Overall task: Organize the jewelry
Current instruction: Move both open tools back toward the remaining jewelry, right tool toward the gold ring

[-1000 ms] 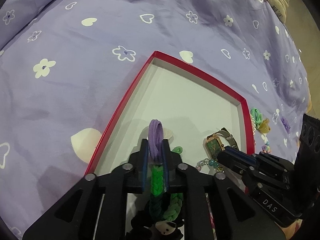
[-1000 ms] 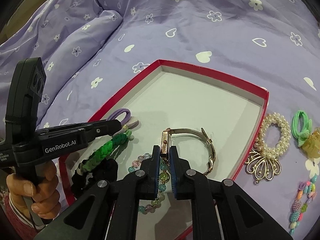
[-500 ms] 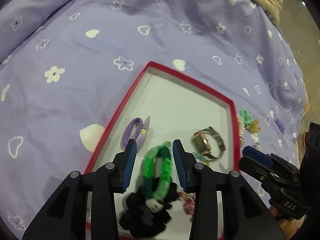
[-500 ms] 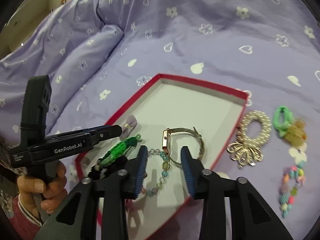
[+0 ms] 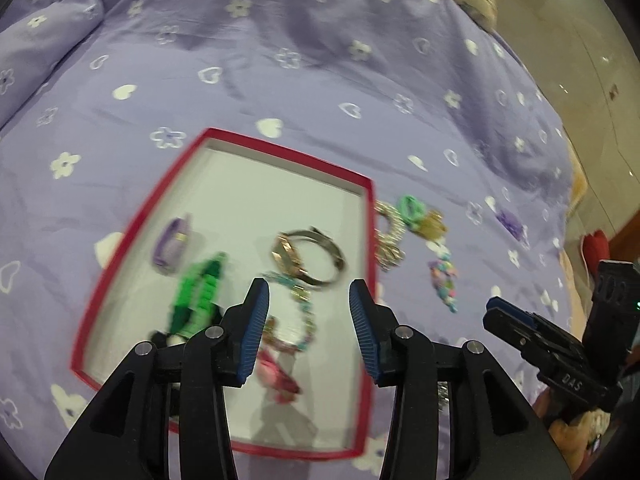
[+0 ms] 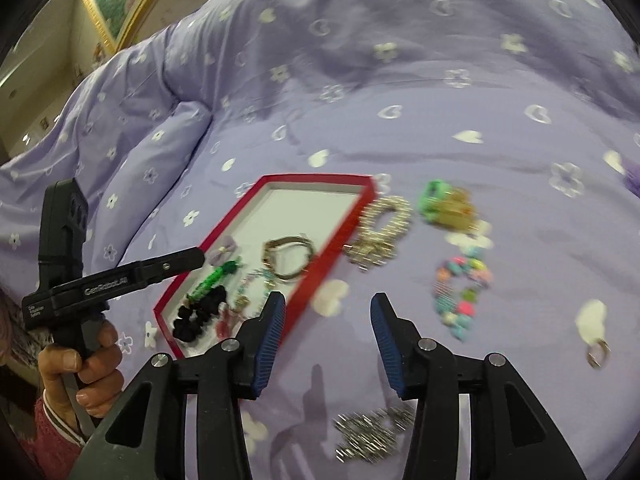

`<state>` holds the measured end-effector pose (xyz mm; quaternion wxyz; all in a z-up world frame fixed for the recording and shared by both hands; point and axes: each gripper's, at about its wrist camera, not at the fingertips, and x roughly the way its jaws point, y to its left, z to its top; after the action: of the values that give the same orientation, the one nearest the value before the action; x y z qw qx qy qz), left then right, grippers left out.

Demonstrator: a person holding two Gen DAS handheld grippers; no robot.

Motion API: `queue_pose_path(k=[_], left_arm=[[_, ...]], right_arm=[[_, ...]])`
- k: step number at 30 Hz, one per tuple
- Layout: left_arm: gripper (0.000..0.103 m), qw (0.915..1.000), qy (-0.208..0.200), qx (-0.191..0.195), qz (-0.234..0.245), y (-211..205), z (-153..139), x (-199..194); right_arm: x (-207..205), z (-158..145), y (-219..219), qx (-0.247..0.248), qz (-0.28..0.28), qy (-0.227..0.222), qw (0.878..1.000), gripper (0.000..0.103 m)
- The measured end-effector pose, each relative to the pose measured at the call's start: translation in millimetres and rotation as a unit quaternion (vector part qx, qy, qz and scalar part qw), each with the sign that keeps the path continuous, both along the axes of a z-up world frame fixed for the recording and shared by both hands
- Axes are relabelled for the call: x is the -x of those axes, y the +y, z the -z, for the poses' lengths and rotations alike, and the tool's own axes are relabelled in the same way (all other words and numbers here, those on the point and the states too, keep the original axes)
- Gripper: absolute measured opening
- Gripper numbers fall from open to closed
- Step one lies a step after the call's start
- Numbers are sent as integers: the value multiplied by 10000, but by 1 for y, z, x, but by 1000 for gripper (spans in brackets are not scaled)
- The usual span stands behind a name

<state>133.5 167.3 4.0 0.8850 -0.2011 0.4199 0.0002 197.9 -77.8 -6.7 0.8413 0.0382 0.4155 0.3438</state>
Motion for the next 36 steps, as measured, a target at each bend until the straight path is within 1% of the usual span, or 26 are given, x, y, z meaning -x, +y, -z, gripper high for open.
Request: queue_pose_path(k=[3,8,14,18,25,27,29,36], left_arm=[[40,9998,4,7,190,-19,-1,-1],[40,9988,69,-7,487,-50,2,-6],[40,9967,160,-16,792,-82,9,-17],[40,9950,231,-54,967,-102,14,-27],[40,9920,314,-118,1220,-131,20,-48],[44,9911,326,-128,1281,-136,21,-54],[46,9905,327,-168,1321,-142,22,-60],[46,9872,479,-292,1491,-163,37,-85]], right_arm=[[2,3,-27,28,248,13,9997,50],[5,12,-71,83,670,76,9977,50],[4,21,-115,248,1104,88,9935,51],[1,25,-135,316,1323,83,9907,51],[-9,33,-151,413,1479,101,9881,51],[-12,35,-153,416,1490,117,9879,51],[-16,38,-154,439,1492,123,9878,51],[-27,48,-151,625,1456,137,9873,50]])
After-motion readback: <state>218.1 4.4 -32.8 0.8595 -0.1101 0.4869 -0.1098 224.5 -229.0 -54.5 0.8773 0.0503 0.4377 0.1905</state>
